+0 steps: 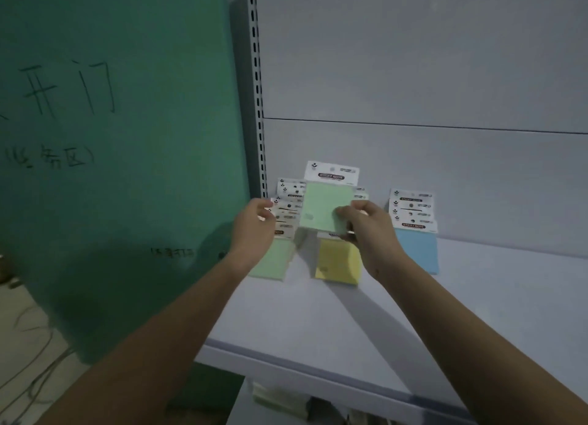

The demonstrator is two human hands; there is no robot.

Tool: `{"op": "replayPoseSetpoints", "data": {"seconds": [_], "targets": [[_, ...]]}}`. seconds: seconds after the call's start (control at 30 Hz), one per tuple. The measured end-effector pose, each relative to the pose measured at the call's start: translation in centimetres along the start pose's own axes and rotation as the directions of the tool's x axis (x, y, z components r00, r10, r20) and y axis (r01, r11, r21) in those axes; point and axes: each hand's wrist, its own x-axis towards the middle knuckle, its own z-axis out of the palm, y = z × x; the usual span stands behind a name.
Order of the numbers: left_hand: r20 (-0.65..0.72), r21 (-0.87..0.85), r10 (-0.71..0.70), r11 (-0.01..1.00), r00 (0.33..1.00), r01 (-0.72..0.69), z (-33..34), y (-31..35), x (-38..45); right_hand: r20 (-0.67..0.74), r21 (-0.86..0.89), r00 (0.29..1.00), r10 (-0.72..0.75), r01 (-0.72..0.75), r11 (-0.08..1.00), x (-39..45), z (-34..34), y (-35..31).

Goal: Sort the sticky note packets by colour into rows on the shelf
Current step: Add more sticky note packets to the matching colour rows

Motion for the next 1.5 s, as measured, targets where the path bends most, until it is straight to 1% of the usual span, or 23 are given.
{"op": "replayPoseSetpoints", "data": {"seconds": [0.07,0.13,0.2,0.27,0.33,0.4,0.5,0.57,0.6,0.67,0.73,0.8,0.83,0.9,1.03,1.07,1.13,1.2,1.23,1.3,1.37,1.43,1.5], "targets": [[0.002,-0.05,-0.049,0.998,0.999,0.049,-2.2,-1.0,1.3,0.062,-0.043,0.997,0.056,-0.053,0.998,-1.0,1.9,1.1],[0.078,-0.086,-0.083,0.992,0.993,0.09,-4.2,-2.4,2.3,0.102,-0.103,0.99,0.096,-0.086,0.991,-2.0,3.8,2.7],[0.175,-0.111,-0.108,0.985,0.979,0.129,-5.7,-3.7,2.4,0.081,-0.151,0.989,0.121,-0.108,0.983,-2.9,5.3,4.3],[0.283,-0.115,-0.106,0.983,0.953,0.144,-6.7,-4.9,1.7,0.026,-0.187,0.991,0.131,-0.123,0.974,-3.5,6.4,5.7],[0.402,-0.123,-0.085,0.982,0.912,0.146,-7.5,-6.0,0.5,-0.029,-0.298,0.996,0.088,-0.092,0.95,-4.1,7.4,6.9],[0.491,-0.129,-0.066,0.98,0.868,0.148,-8.1,-6.6,-0.4,-0.073,-0.5,0.997,0.011,-0.047,0.865,-4.8,8.2,7.6],[0.567,-0.113,-0.054,0.983,0.822,0.142,-8.8,-7.3,-0.8,-0.113,-0.725,0.99,-0.083,-0.025,0.688,-5.5,9.4,7.8],[0.584,-0.113,-0.04,0.985,0.811,0.13,-8.9,-7.6,-0.7,-0.118,-0.822,0.981,-0.151,-0.011,0.569,-6.0,10.1,7.7],[0.594,-0.128,-0.027,0.984,0.804,0.127,-8.9,-7.7,-0.7,-0.113,-0.837,0.979,-0.172,-0.001,0.547,-6.2,10.5,7.7],[0.64,-0.188,0.027,0.975,0.768,0.123,-8.8,-7.8,-0.7,-0.082,-0.836,0.984,-0.159,0.019,0.549,-6.5,11.2,7.9],[0.709,-0.258,0.083,0.955,0.7,0.148,-8.5,-7.9,-0.7,-0.027,-0.826,0.996,-0.09,0.028,0.564,-6.6,11.7,8.0],[0.749,-0.277,0.118,0.95,0.651,0.146,-7.9,-8.3,-0.3,0.017,-0.779,0.999,-0.049,0.044,0.626,-6.4,12.0,8.0],[0.754,-0.281,0.13,0.95,0.644,0.137,-7.6,-8.3,0.0,0.03,-0.739,0.998,-0.052,0.057,0.671,-6.1,12.0,8.0],[0.737,-0.28,0.124,0.951,0.665,0.133,-6.6,-8.4,0.6,0.04,-0.676,0.997,-0.071,0.079,0.733,-5.4,11.8,8.1],[0.679,-0.223,0.084,0.97,0.729,0.096,-4.1,-7.9,1.9,-0.007,-0.647,0.99,-0.144,0.105,0.755,-2.7,11.4,8.6],[0.653,-0.202,0.07,0.976,0.754,0.084,-3.3,-7.7,2.2,-0.025,-0.625,0.99,-0.142,0.095,0.775,-1.9,11.4,8.8],[0.563,-0.188,0.049,0.98,0.825,0.07,-1.7,-7.1,2.5,-0.046,-0.566,0.987,-0.152,0.1,0.818,-0.4,11.7,9.1],[0.463,-0.209,0.027,0.975,0.886,0.08,-0.2,-6.5,2.9,-0.094,-0.541,0.973,-0.209,0.126,0.832,1.0,12.4,9.2],[0.433,-0.235,0.015,0.967,0.901,0.097,0.5,-6.3,3.1,-0.129,-0.546,0.964,-0.233,0.127,0.828,1.6,12.7,9.2],[0.431,-0.319,0.001,0.936,0.902,0.152,1.5,-5.7,3.9,-0.18,-0.548,0.951,-0.252,0.115,0.828,2.9,12.9,9.1],[0.443,-0.412,-0.034,0.879,0.896,0.238,2.2,-5.0,4.7,-0.174,-0.528,0.952,-0.25,0.124,0.84,4.0,13.0,9.0],[0.433,-0.509,-0.101,0.792,0.896,0.336,2.8,-4.5,5.4,-0.182,-0.483,0.953,-0.241,0.127,0.867,4.6,13.1,9.0],[0.431,-0.576,-0.159,0.708,0.888,0.407,3.4,-4.3,6.0,-0.223,-0.386,0.95,-0.218,0.12,0.915,4.9,13.2,9.1]]}}
